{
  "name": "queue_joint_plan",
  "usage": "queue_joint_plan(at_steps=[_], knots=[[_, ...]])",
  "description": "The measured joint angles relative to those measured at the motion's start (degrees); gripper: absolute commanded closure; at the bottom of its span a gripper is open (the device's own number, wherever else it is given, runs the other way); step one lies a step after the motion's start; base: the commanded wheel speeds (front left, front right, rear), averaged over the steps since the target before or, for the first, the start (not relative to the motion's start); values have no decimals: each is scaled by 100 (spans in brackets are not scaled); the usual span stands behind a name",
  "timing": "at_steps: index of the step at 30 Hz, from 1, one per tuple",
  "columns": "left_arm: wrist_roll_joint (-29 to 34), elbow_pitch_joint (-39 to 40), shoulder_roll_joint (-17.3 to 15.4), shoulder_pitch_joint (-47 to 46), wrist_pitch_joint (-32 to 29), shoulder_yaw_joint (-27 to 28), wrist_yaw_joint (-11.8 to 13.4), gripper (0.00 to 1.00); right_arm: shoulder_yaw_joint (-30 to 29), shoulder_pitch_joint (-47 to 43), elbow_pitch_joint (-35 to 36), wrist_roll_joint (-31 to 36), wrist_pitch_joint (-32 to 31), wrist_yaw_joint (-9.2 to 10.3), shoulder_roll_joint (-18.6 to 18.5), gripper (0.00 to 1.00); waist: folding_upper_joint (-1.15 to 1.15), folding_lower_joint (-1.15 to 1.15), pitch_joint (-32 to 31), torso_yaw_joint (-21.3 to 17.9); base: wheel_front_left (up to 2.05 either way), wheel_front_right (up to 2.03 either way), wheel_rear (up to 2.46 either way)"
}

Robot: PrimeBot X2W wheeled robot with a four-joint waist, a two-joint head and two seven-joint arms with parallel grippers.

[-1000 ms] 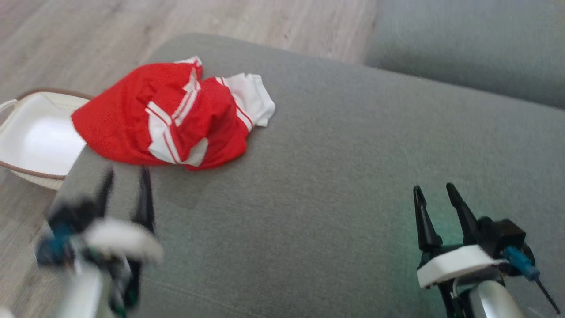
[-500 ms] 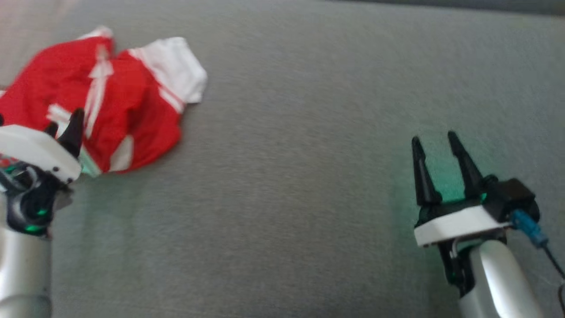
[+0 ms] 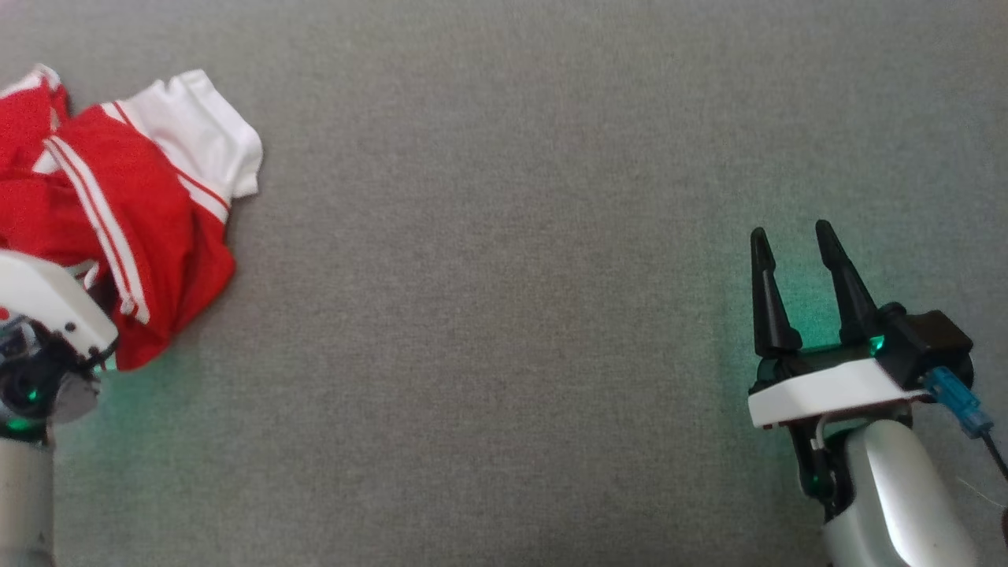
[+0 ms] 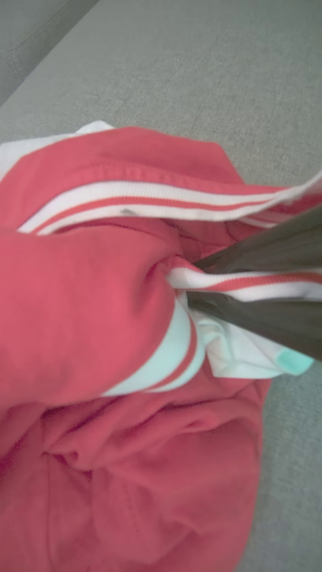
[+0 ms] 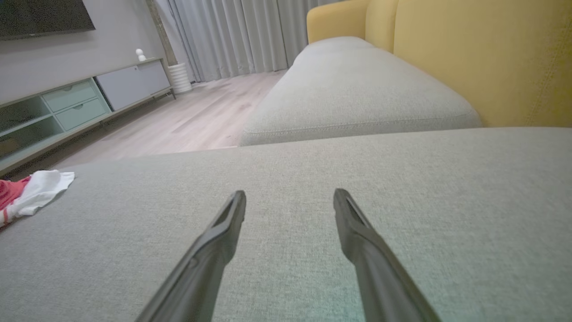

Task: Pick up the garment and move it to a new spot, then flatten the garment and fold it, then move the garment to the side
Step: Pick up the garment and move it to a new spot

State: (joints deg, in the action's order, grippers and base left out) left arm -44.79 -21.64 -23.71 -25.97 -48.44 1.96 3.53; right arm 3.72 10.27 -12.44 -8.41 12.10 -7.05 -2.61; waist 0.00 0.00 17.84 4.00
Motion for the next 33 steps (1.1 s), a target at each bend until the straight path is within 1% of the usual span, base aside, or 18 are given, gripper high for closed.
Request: queue_joint_plan(at_steps=[2, 4, 5, 9, 15, 18, 20, 22, 26, 28, 29, 33], knots=[[-26, 119, 1, 118, 115, 20, -16, 100, 11, -5, -57, -51, 4, 0, 0, 0, 0, 0, -127, 25, 0, 0, 0], [-26, 276, -5, 178, 321, 63, -134, 100, 40, -15, -111, -126, 18, 0, 1, 0, 0, 0, -274, 54, 0, 0, 0], [-26, 276, -5, 178, 321, 63, -134, 100, 40, -15, -111, -126, 18, 0, 1, 0, 0, 0, -274, 54, 0, 0, 0], [-58, 689, -36, 54, 656, 194, -300, 100, 78, -77, -242, -238, 71, 0, 1, 0, 0, -1, -605, 117, 0, 0, 0], [-56, 1339, -101, -650, 837, 149, -478, 100, 111, -313, -391, -392, 111, 0, 1, 0, 0, -1, -1110, 174, 0, 0, 0], [-51, 1612, -57, -1144, 937, -29, -561, 100, 109, -401, -427, -421, 154, 0, 1, 0, 0, -2, -1310, 163, 0, 0, 0], [-54, 1774, 88, -1451, 979, -203, -635, 100, 101, -413, -439, -421, 159, 0, 2, 0, 0, -2, -1411, 119, 0, 0, 0], [-76, 1914, 324, -1686, 995, -423, -713, 100, 88, -415, -436, -421, 160, 0, 3, 0, 0, -2, -1472, 27, 0, 0, 0], [-151, 2103, 753, -1880, 973, -959, -814, 100, 67, -421, -423, -421, 160, 0, 3, 0, 0, -1, -1548, -239, 0, 0, 0], [-231, 2138, 924, -1896, 971, -1095, -827, 100, 75, -434, -400, -421, 159, 0, 2, 0, 0, 0, -1564, -408, 0, 0, 0], [-300, 2154, 1070, -1897, 971, -1205, -831, 100, 101, -460, -383, -421, 152, 0, 3, 0, 0, 0, -1568, -588, 0, 0, 0], [-315, 2138, 1296, -1849, 1047, -1466, -866, 100, 172, -497, -363, -431, 144, 0, 2, 0, 0, 0, -1538, -969, 0, 0, 0]])
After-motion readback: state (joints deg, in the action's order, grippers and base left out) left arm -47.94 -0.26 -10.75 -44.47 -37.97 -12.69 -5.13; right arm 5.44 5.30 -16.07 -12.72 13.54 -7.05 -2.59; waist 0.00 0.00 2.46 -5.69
